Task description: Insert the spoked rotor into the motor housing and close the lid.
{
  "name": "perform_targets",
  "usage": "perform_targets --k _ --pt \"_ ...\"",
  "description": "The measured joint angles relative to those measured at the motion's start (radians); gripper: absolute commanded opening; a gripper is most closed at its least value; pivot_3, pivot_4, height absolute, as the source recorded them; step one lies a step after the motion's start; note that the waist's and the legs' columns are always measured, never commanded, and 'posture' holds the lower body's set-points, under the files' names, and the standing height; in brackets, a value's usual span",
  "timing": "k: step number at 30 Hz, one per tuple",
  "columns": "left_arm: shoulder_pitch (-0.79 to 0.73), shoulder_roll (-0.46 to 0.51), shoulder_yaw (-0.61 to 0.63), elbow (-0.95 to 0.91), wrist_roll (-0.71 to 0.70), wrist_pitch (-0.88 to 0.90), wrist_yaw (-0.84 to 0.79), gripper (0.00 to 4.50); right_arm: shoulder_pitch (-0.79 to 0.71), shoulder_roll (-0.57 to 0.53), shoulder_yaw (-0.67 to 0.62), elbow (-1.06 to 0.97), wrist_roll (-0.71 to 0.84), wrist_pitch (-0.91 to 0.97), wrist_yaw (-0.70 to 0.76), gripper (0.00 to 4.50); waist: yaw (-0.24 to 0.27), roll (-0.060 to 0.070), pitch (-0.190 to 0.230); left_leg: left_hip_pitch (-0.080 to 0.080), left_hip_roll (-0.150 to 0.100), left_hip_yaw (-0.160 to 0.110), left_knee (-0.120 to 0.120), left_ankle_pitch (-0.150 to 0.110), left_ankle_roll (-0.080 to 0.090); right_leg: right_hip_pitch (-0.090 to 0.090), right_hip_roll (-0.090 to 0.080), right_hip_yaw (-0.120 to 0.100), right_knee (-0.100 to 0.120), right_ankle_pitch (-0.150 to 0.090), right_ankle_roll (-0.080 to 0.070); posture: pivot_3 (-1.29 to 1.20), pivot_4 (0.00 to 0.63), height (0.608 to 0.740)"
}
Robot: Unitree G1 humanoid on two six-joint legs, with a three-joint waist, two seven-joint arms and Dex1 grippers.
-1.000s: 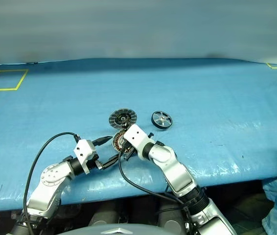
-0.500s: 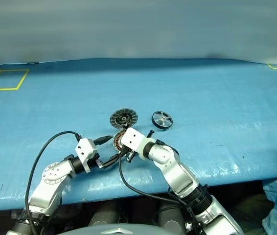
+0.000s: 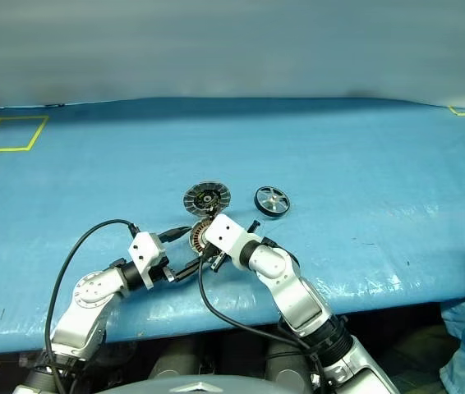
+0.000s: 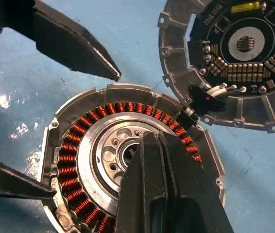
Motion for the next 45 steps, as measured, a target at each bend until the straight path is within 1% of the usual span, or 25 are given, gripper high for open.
perform_targets --k 3,7,10,13,16,18,20,23,26,28,39,45 --pt "-0.003 -0.003 -0.001 0.005 0.000 -0.004 -0.004 4.10 0.065 0.012 -0.092 -0.068 0.073 0.018 0.006 0.05 0.002 0.000 0.000 -0.001 0.000 0.000 0.000 0.000 0.000 -0.001 -0.001 -0.001 0.000 0.000 -0.001 0.00 0.150 0.740" --pt "-0.005 -0.005 0.000 0.015 0.001 -0.014 -0.004 4.10 0.103 0.013 -0.236 -0.193 0.158 0.079 0.001 0.05 0.001 0.001 0.000 -0.001 0.000 -0.001 0.000 0.000 0.000 -0.001 -0.001 -0.002 0.000 0.000 0.000 0.00 0.150 0.740" --pt "-0.005 -0.006 0.000 0.017 0.001 -0.015 -0.008 4.10 0.104 -0.033 -0.344 -0.260 0.175 0.131 -0.024 0.05 0.001 0.000 0.000 -0.001 0.000 -0.001 0.000 0.000 0.000 -0.001 -0.002 -0.002 0.000 0.000 0.000 0.00 0.150 0.740" --pt "-0.009 -0.006 0.000 0.021 0.001 -0.016 -0.010 4.10 0.081 -0.055 -0.414 -0.248 0.174 0.172 -0.058 0.05 0.000 0.001 0.001 -0.001 0.000 -0.001 0.000 0.000 0.000 -0.001 -0.002 -0.003 0.000 0.000 -0.001 0.00 0.150 0.740" --pt "-0.019 -0.009 -0.001 0.028 0.002 -0.016 -0.013 4.10 0.024 -0.059 -0.422 -0.178 0.159 0.184 -0.091 0.05 -0.004 0.001 0.001 -0.001 0.000 0.000 -0.001 0.000 0.000 -0.002 -0.001 -0.003 0.000 0.000 -0.001 0.00 0.150 0.740" --pt "-0.031 -0.015 -0.005 0.038 0.004 -0.016 -0.016 4.10 -0.040 -0.044 -0.419 -0.065 0.146 0.196 -0.123 0.05 -0.003 0.001 0.001 -0.001 0.000 0.000 -0.001 0.001 0.000 -0.001 -0.001 -0.004 0.000 0.000 -0.002 0.00 0.150 0.740" --pt "-0.034 -0.017 -0.012 0.041 0.004 -0.018 -0.019 4.10 -0.060 -0.035 -0.410 0.004 0.138 0.195 -0.138 0.05 0.000 0.001 0.001 -0.001 -0.001 -0.001 -0.001 0.001 0.000 -0.002 0.002 -0.005 0.000 0.003 -0.006 0.00 0.150 0.740" --pt "-0.036 -0.018 -0.013 0.041 0.005 -0.020 -0.018 4.10 -0.076 -0.017 -0.402 0.065 0.132 0.191 -0.155 0.65 0.000 0.001 0.001 -0.004 -0.001 0.000 -0.001 0.000 0.001 0.001 0.002 -0.004 0.000 0.003 -0.006 0.00 0.150 0.740" --pt "-0.036 -0.019 -0.013 0.040 0.010 -0.021 -0.011 4.10 -0.086 -0.013 -0.399 0.093 0.124 0.182 -0.171 1.61 -0.002 0.001 0.001 -0.004 -0.001 0.001 -0.001 0.002 -0.002 0.001 0.003 -0.004 0.000 0.002 -0.006 0.00 0.150 0.740" --pt "-0.035 -0.018 -0.012 0.040 0.009 -0.021 -0.008 4.10 -0.090 -0.010 -0.396 0.094 0.119 0.181 -0.181 1.61 -0.002 0.001 0.001 -0.003 0.000 0.000 -0.001 0.001 0.000 0.002 0.003 -0.004 0.000 0.000 -0.001 0.00 0.150 0.740" --pt "-0.011 -0.011 0.000 0.032 -0.014 -0.021 -0.020 4.10 -0.080 0.008 -0.385 0.080 0.139 0.191 -0.171 1.61 -0.004 0.002 0.001 -0.003 0.002 0.000 -0.002 0.002 -0.001 0.001 0.005 -0.003 0.000 0.000 -0.002 0.00 0.150 0.740" --pt "-0.002 -0.018 0.005 -0.012 -0.080 -0.023 -0.043 4.10 -0.079 -0.021 -0.370 0.075 0.140 0.194 -0.144 1.61 -0.002 0.002 0.001 -0.003 0.001 0.000 -0.002 0.002 -0.001 0.001 0.005 -0.003 0.000 0.000 -0.002 0.00 0.150 0.740"
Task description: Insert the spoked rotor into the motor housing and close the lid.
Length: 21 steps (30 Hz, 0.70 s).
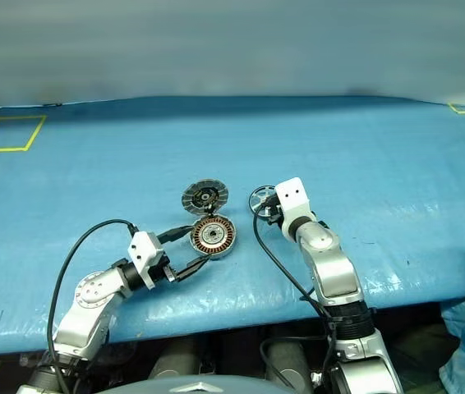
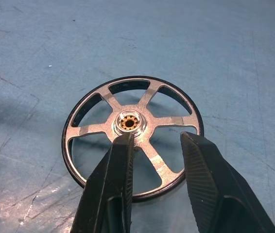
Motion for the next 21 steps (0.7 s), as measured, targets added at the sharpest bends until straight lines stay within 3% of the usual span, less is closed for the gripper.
perform_targets --k 21 --pt "-0.001 -0.005 0.003 -0.013 -0.007 0.000 0.024 4.10 0.018 -0.044 0.053 0.006 -0.020 -0.001 0.040 1.61 -0.001 0.000 0.000 0.001 0.000 0.000 0.000 0.000 0.000 0.001 0.001 0.001 0.000 0.000 0.000 0.00 0.150 0.740"
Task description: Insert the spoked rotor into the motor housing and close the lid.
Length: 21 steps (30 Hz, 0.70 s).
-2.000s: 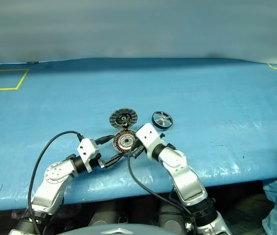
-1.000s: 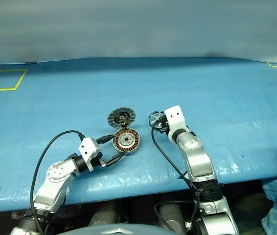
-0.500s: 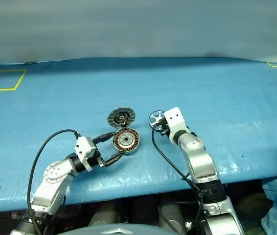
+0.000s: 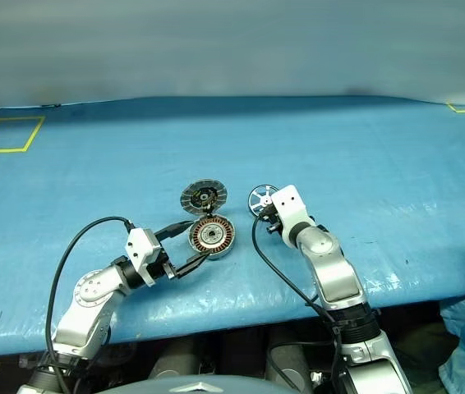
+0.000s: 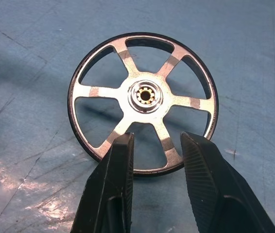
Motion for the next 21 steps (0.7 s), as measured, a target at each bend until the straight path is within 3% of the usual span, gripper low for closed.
perform_targets --k 12,15,18,21 --pt "0.001 -0.001 0.000 0.000 0.006 -0.001 0.011 4.10 -0.037 0.005 0.037 0.087 -0.032 -0.085 0.002 1.61 -0.004 0.000 0.000 0.003 0.000 0.000 0.000 0.000 0.000 0.000 0.000 0.000 0.000 0.000 0.000 0.00 0.150 0.740" --pt "0.001 -0.004 0.000 0.000 0.009 -0.002 0.011 4.10 -0.055 0.006 0.053 0.113 -0.046 -0.097 0.004 0.99 -0.005 0.000 0.000 0.004 0.001 0.000 0.000 0.000 0.000 0.000 0.000 0.000 0.000 0.000 0.000 0.00 0.150 0.740" --pt "0.001 -0.005 0.000 0.000 0.010 -0.005 0.011 4.10 -0.054 0.015 0.053 0.118 -0.049 -0.098 0.000 0.08 -0.004 0.000 0.000 0.004 0.001 0.000 0.000 0.000 0.000 0.000 0.000 0.000 0.000 0.000 0.000 0.00 0.150 0.740" --pt "0.002 -0.006 0.000 0.000 0.010 -0.013 0.012 4.10 -0.050 0.024 0.038 0.114 -0.045 -0.094 0.000 0.03 -0.003 -0.001 0.000 0.004 0.001 0.000 0.000 0.000 0.000 0.000 0.000 0.000 0.000 0.001 -0.002 0.00 0.150 0.740"
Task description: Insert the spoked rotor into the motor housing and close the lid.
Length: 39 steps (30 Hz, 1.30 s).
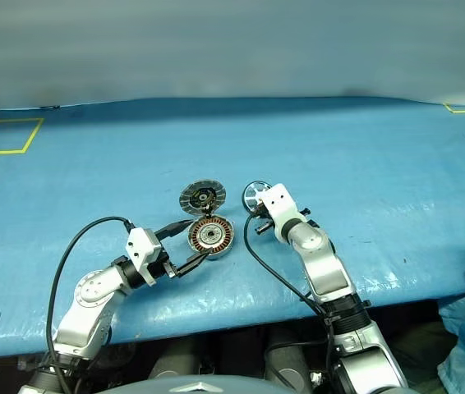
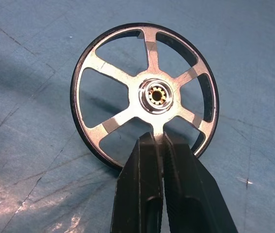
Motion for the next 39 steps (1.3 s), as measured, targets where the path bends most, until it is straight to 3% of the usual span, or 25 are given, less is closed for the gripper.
perform_targets --k 14,20,28,33,39 --pt "0.005 -0.008 0.001 0.009 0.000 -0.005 0.004 4.10 0.129 0.083 -0.172 -0.189 0.155 0.050 -0.016 0.03 0.005 0.001 0.001 -0.004 0.000 0.000 -0.001 0.000 0.000 0.000 0.000 0.000 0.000 0.000 0.000 0.00 0.150 0.740" --pt "0.003 -0.022 0.000 0.026 0.000 -0.018 -0.002 4.10 0.186 0.117 -0.281 -0.287 0.307 0.055 0.007 0.03 0.005 0.001 0.001 -0.004 0.000 0.000 -0.001 0.000 0.000 0.000 0.000 0.000 0.000 -0.001 0.001 0.00 0.150 0.740" --pt "0.017 -0.024 0.001 0.048 -0.008 -0.037 -0.027 4.10 0.271 0.212 -0.401 -0.355 0.677 0.148 0.088 0.03 0.004 0.001 0.001 -0.003 0.000 0.000 -0.002 0.000 0.000 -0.002 0.000 0.000 0.000 -0.001 0.001 0.00 0.150 0.740" --pt "0.018 -0.021 0.008 0.048 -0.031 -0.045 -0.048 4.10 0.292 0.209 -0.386 -0.385 0.802 0.204 0.095 0.03 0.004 0.001 0.001 -0.003 0.000 0.000 -0.002 -0.001 0.000 -0.004 -0.001 0.000 -0.001 0.000 -0.001 0.00 0.150 0.740" --pt "0.028 -0.018 0.025 0.051 -0.037 -0.056 -0.068 4.10 0.311 0.096 -0.235 -0.401 0.735 0.215 0.097 0.03 0.004 0.001 0.001 -0.003 0.000 0.000 -0.002 -0.001 0.000 -0.004 -0.001 0.000 -0.001 0.000 -0.002 0.00 0.150 0.740"
